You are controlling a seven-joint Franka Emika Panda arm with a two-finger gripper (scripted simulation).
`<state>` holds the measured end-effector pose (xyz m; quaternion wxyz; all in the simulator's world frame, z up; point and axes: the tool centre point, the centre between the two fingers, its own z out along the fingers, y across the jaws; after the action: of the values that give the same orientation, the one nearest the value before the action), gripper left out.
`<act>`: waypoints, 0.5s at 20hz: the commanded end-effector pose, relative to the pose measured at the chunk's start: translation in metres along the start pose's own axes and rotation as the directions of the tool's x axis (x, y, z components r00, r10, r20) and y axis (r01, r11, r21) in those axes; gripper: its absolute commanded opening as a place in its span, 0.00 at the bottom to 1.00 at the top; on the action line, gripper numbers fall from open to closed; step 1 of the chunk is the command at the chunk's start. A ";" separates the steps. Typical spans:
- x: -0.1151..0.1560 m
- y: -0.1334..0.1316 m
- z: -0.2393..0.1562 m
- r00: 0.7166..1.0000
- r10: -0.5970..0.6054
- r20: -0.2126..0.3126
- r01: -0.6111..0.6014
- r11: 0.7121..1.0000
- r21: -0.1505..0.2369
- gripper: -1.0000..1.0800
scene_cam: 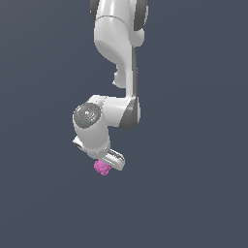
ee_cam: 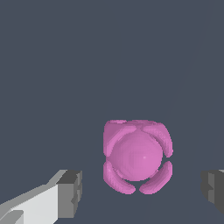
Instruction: Pick up the object and move it to a goal position.
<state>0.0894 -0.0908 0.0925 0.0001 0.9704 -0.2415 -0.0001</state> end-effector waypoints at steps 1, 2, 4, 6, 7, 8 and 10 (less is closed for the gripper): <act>0.003 0.002 0.002 1.000 0.017 0.000 -0.017 1.000 0.000 0.96; 0.004 0.002 0.003 1.000 0.019 0.000 -0.019 1.000 0.000 0.96; 0.003 0.002 0.003 1.000 0.015 0.000 -0.015 1.000 0.000 0.96; 0.003 0.002 0.004 1.000 0.015 0.000 -0.015 1.000 0.000 0.96; 0.003 0.002 0.006 1.000 0.016 0.000 -0.016 1.000 0.000 0.96; 0.003 0.002 0.009 1.000 0.016 0.000 -0.016 1.000 0.000 0.96; 0.003 0.002 0.018 1.000 0.017 0.000 -0.017 1.000 0.000 0.96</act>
<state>0.0914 -0.0940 0.0811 0.0000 0.9684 -0.2493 0.0006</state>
